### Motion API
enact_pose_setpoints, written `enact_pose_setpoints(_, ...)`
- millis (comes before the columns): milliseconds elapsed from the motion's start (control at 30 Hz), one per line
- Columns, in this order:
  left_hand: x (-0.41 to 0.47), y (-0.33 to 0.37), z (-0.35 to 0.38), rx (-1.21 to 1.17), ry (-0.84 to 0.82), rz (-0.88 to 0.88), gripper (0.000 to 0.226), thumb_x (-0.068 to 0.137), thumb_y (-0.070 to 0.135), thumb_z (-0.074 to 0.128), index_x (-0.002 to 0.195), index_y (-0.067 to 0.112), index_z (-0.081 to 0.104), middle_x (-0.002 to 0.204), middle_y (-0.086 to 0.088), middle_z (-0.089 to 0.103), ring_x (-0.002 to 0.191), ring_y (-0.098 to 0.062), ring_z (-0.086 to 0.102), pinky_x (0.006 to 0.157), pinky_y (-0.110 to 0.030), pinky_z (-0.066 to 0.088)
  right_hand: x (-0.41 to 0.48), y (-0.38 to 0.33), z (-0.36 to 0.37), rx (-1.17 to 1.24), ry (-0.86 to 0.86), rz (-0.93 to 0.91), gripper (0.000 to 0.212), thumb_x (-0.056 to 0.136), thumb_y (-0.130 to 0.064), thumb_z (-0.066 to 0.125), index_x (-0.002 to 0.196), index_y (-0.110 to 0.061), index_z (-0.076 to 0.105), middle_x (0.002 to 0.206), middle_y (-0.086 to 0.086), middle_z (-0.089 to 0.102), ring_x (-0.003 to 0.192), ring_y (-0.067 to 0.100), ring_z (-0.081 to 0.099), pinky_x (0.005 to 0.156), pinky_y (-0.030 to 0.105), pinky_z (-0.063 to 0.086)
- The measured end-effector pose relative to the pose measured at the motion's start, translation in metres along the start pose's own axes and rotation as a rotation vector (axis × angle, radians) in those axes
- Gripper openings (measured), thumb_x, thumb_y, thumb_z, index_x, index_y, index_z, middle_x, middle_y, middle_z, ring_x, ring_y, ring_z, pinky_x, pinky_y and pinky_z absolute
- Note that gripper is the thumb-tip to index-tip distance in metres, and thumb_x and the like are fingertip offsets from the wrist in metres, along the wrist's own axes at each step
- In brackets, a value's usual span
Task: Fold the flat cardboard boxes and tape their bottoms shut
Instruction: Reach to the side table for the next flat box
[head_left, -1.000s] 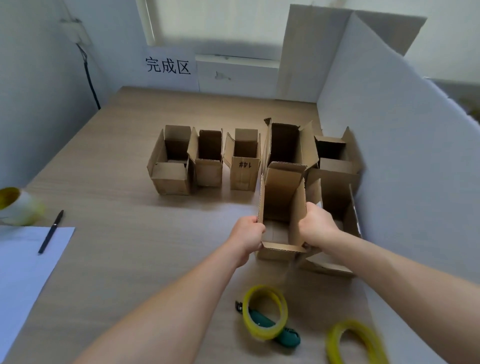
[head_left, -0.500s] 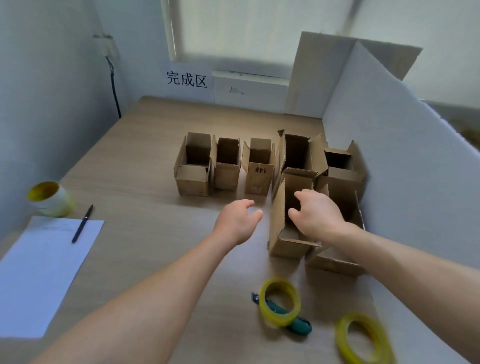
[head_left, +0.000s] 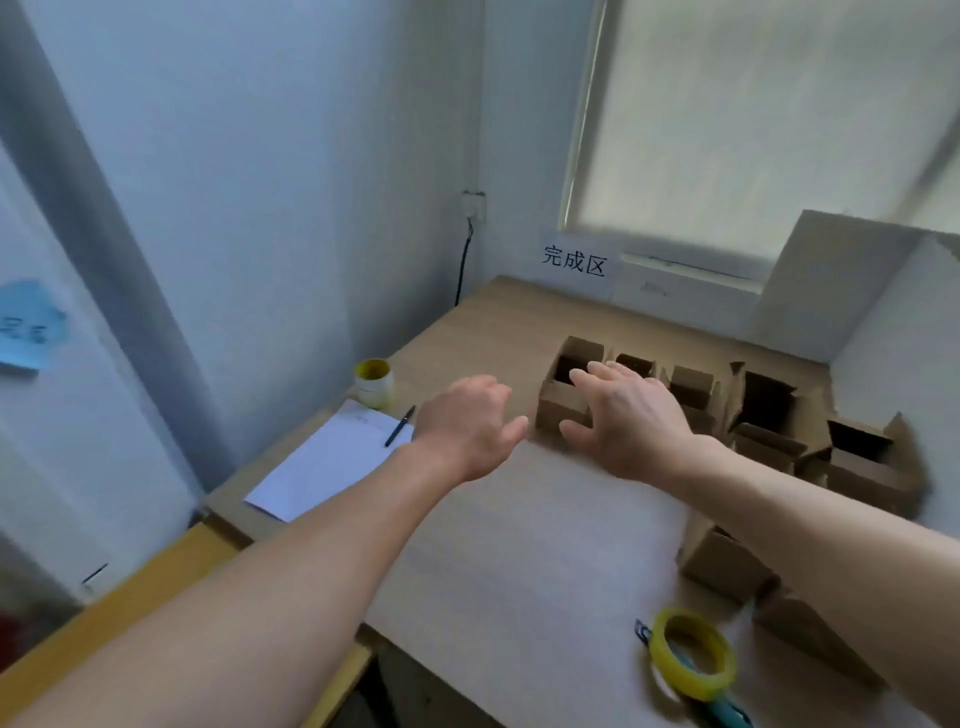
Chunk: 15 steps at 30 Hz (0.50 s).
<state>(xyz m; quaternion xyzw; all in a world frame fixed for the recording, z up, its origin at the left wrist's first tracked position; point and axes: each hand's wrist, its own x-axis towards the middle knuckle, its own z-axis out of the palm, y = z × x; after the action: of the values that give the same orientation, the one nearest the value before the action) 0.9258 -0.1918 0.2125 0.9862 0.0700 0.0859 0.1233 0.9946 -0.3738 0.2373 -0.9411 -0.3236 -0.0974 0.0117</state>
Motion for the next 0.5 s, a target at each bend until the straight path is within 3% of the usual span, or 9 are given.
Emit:
enact_pose_setpoints(100,-0.052,-0.024,-0.034,0.065,0.064,-0.117,0.043,0.095,0.052,0.046,0.111,0.015,0.059,0.120,0.000,0.057,0.115,-0.023,0.052,0.078,-0.034,0.042,-0.002,-0.043,-0.018,0.021,0.056,-0.132,0.052,0.085,-0.054,0.055,0.123,-0.019,0.054,0.125,0.002,0.057,0.124,0.025,0.049,0.091,0.041,0.047)
enact_pose_setpoints(167,-0.094,-0.039,-0.052,0.091,0.092,-0.202,0.039,0.094,0.054,0.047,0.105,0.018,0.057,0.113,0.003,0.058,0.109,-0.023,0.054,0.072,-0.033,0.041,-0.012,-0.075,-0.026,0.045,0.084,-0.225,0.048,0.084,-0.055,0.055,0.116,-0.019,0.054,0.116,0.000,0.058,0.117,0.025,0.052,0.085,0.039,0.048)
enact_pose_setpoints(333,-0.205,-0.064,-0.086,0.158,0.123,-0.386,0.045,0.091,0.058,0.048,0.118,0.025,0.060,0.117,0.004,0.059,0.109,-0.023,0.057,0.077,-0.034,0.046,-0.058,-0.160,-0.042,0.134,0.067,-0.420,0.051,0.086,-0.054,0.054,0.127,-0.025,0.048,0.122,-0.003,0.061,0.106,0.027,0.060,0.069,0.033,0.042)
enact_pose_setpoints(433,-0.271,-0.071,-0.102,0.188,0.140,-0.483,0.050,0.088,0.062,0.049,0.118,0.024,0.061,0.118,0.003,0.062,0.110,-0.024,0.058,0.083,-0.036,0.050,-0.088,-0.209,-0.051,0.143,0.041,-0.503,0.044,0.085,-0.056,0.051,0.117,-0.026,0.047,0.108,-0.001,0.065,0.086,0.028,0.059,0.061,0.033,0.042)
enact_pose_setpoints(500,-0.313,-0.078,-0.112,0.200,0.139,-0.557,0.054,0.087,0.064,0.050,0.120,0.023,0.061,0.122,0.002,0.062,0.113,-0.024,0.057,0.088,-0.038,0.050,-0.108,-0.242,-0.059,0.126,0.033,-0.564,0.049,0.088,-0.059,0.051,0.123,-0.024,0.046,0.104,0.003,0.066,0.083,0.029,0.058,0.059,0.033,0.041)
